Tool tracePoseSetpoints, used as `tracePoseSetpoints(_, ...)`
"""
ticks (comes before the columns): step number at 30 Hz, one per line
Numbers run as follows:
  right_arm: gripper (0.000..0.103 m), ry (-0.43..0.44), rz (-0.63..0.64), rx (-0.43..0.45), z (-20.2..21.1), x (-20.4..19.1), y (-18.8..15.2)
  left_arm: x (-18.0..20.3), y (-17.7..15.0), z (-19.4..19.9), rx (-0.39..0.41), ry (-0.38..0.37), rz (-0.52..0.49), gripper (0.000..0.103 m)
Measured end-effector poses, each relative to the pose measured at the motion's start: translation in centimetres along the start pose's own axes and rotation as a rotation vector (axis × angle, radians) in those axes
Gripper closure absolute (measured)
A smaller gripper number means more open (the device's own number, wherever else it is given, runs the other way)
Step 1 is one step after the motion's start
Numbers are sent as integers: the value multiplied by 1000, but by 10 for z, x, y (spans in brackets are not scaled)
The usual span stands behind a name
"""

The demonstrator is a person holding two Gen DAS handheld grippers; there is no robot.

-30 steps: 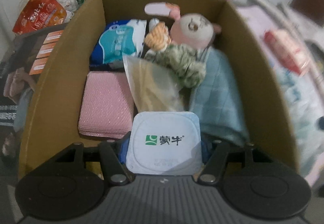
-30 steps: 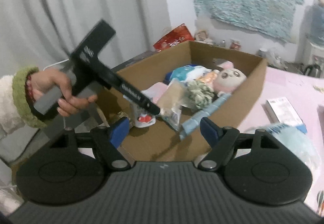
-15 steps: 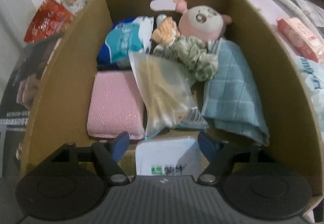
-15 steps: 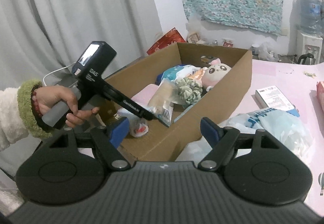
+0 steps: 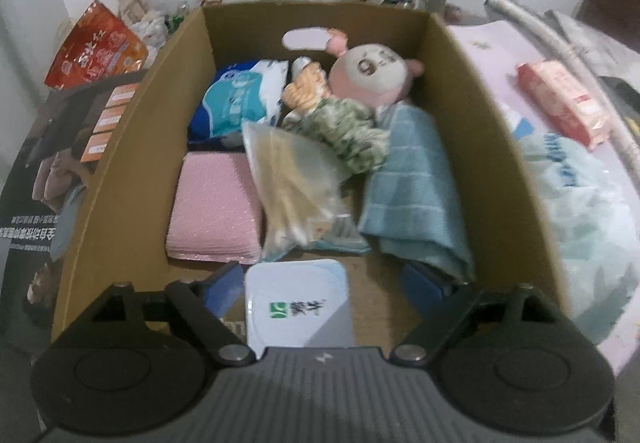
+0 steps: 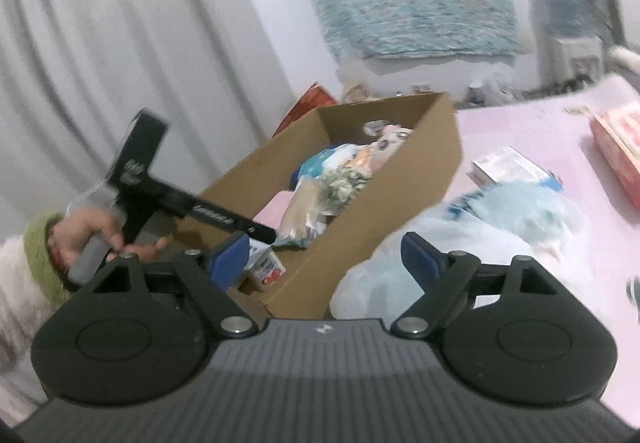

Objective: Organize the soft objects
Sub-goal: 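Open the left tool and lift it out of the box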

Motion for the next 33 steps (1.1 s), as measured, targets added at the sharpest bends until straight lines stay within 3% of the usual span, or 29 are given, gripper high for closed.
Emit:
tracePoseSetpoints(8,18,5,-235,39,12,46,-19,17,1,22,13,14,-32,15)
tracePoseSetpoints(19,17,39,-285,32,8,73,-32,73,20,47,82,-29,-74,15)
tracePoseSetpoints(27,16,42,-344,67,17,106,-38,135,61,30,58,-118,-106,15)
tracePoseSetpoints(33,16,45,-399,72,10,135,-44,180,109,-21,-59,-254,18,14)
Point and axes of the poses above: each gripper's, at about its wrist camera, not at the fingertips, and z roughly against the way its jaws point, x to its right, y to its top, the point moved 3 cm from there along -z, roughly the way its jaws point, and after that the axes turned 9 degrees about -y, right-handed, at the moved point
